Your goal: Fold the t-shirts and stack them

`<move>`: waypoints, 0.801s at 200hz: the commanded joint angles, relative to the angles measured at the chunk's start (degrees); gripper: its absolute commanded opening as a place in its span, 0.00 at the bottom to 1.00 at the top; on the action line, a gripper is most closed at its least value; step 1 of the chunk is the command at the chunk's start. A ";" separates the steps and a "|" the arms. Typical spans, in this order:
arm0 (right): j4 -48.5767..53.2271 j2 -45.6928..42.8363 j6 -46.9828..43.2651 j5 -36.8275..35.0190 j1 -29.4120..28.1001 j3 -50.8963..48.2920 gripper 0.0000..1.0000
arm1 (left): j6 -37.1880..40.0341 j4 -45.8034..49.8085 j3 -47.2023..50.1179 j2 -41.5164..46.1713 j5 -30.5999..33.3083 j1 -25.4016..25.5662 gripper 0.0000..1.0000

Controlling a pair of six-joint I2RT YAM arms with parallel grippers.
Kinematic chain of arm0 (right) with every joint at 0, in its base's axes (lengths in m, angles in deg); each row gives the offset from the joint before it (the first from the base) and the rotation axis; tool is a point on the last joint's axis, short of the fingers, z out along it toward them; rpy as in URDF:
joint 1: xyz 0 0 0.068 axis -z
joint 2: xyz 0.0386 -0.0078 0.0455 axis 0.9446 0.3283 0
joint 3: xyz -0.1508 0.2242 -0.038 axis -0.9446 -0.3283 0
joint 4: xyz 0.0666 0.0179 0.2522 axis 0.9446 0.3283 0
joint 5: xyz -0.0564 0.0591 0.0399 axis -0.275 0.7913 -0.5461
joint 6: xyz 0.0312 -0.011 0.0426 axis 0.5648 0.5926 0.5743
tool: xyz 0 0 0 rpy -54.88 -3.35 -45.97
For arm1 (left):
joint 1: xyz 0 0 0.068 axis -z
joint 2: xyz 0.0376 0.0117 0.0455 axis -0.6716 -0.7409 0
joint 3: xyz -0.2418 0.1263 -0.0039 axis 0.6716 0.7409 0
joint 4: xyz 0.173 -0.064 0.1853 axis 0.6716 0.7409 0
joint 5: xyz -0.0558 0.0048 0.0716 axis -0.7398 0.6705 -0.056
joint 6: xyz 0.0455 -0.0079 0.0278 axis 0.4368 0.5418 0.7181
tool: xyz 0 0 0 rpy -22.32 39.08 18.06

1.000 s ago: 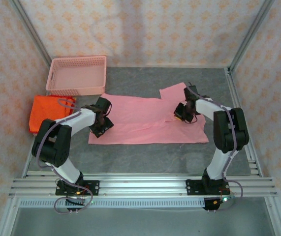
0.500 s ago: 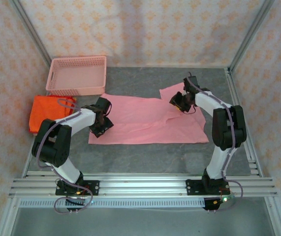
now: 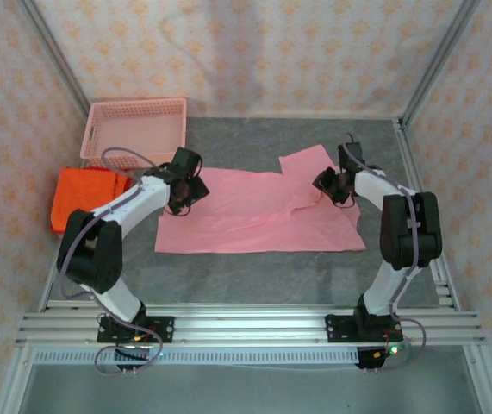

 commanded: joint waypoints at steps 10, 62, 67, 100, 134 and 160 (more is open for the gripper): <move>0.13 3.19 -0.45 -1.25 0.08 0.19 0.35 | 3.33 -1.49 -4.47 -7.47 3.56 -1.68 0.60; 1.18 1.67 -2.45 -0.68 0.08 -3.55 0.28 | 2.33 -3.40 -1.01 -10.92 4.13 -1.85 0.58; 1.32 1.47 -2.62 -0.77 0.09 -4.07 0.28 | 2.06 -3.60 -0.26 -10.79 3.96 -1.83 0.58; 2.67 -0.17 -3.74 -1.42 0.07 -7.24 0.28 | -0.34 -4.24 6.04 -9.08 2.67 -1.53 0.58; 2.34 -2.11 -3.66 0.00 0.07 -10.32 0.28 | -3.28 -5.19 12.62 -5.77 1.38 -0.23 0.59; 2.11 -3.80 -4.35 1.17 0.07 -10.26 0.29 | -4.67 -4.44 13.91 -2.98 1.53 0.88 0.60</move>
